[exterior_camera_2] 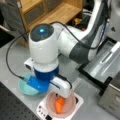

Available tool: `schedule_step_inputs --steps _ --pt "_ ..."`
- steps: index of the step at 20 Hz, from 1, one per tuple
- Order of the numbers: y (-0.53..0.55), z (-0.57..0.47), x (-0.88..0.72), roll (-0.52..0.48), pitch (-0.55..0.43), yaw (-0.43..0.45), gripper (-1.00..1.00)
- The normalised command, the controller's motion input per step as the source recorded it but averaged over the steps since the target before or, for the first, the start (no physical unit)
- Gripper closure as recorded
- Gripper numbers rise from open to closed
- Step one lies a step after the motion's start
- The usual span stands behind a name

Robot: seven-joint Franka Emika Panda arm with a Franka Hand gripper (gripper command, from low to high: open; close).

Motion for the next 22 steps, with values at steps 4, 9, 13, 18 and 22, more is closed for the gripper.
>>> schedule_step_inputs --steps 4,9,13,18,22 --pt "-0.56 0.07 0.01 0.288 0.085 0.074 -1.00" --pt "-0.45 0.08 0.02 0.288 0.109 0.033 -1.00" --pt "-0.21 0.09 0.07 0.203 0.118 0.023 -1.00" --pt "-0.19 0.08 0.12 0.143 0.121 0.056 -1.00" --pt "-0.51 0.02 0.15 0.125 0.104 0.084 -1.00"
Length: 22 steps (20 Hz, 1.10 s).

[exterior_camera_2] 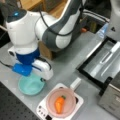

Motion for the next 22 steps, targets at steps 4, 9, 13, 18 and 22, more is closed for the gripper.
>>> schedule_step_inputs --steps 4,9,13,18,22 --pt "-0.66 -0.01 0.20 0.138 0.092 0.094 -1.00" --pt "-0.56 0.08 0.30 0.160 0.107 0.098 -1.00" --pt "-0.43 0.11 0.41 0.173 0.112 0.111 -1.00" --pt "-0.25 0.03 0.44 0.251 0.126 0.053 -1.00" --pt "-0.14 -0.01 0.42 0.286 0.120 0.011 -1.00"
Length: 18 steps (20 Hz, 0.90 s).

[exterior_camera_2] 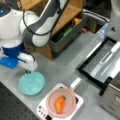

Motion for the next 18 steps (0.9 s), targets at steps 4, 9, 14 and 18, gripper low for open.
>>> schedule_step_inputs --steps 4,9,14,18 --pt "-0.11 -0.06 0.41 0.285 0.076 0.007 -1.00" --pt "-0.10 -0.07 0.34 0.273 0.039 0.014 -1.00" --pt "-0.13 -0.10 0.25 0.279 0.004 0.020 -1.00" --pt "-0.11 -0.14 0.20 0.300 -0.043 0.021 -1.00"
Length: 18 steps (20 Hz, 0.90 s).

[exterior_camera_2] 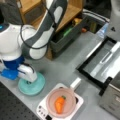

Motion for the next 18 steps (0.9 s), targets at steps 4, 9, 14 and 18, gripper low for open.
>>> schedule_step_inputs --steps 4,9,14,18 --pt "-0.11 -0.10 0.11 0.273 -0.046 0.041 -1.00" --pt "-0.09 -0.01 0.03 0.208 -0.030 -0.037 -1.00" --pt "-0.02 0.01 -0.04 0.195 -0.024 -0.075 1.00" --pt "0.02 0.02 -0.05 0.171 -0.020 -0.092 1.00"
